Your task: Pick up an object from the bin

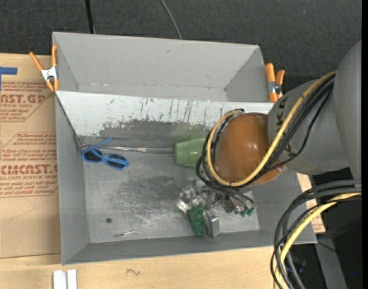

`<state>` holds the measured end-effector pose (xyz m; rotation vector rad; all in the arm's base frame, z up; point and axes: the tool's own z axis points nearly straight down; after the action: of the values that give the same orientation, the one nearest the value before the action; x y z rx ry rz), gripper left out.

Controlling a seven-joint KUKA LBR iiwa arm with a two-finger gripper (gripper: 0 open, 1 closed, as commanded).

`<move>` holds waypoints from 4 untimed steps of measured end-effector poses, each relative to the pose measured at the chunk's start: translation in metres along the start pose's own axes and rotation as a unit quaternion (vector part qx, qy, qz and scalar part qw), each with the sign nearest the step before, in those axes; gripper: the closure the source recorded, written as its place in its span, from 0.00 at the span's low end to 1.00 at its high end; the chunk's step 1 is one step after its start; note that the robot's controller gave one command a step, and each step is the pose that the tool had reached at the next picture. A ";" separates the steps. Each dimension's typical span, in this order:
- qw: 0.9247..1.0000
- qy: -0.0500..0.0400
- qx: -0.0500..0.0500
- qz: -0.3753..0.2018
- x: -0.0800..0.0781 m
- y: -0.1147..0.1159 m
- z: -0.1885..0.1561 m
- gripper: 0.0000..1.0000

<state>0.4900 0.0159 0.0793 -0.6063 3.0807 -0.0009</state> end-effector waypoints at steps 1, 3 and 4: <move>1.000 -0.004 0.001 -0.030 0.006 0.001 -0.133 1.00; 1.000 0.000 -0.001 -0.015 -0.014 0.034 -0.010 0.00; 1.000 -0.002 0.000 -0.016 -0.021 -0.015 0.009 0.00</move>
Offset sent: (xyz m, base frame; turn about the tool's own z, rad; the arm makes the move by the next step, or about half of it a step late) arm -0.0076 -0.0022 0.1296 -0.0606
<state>0.5152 0.0102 0.0702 -0.6549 3.0660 0.0015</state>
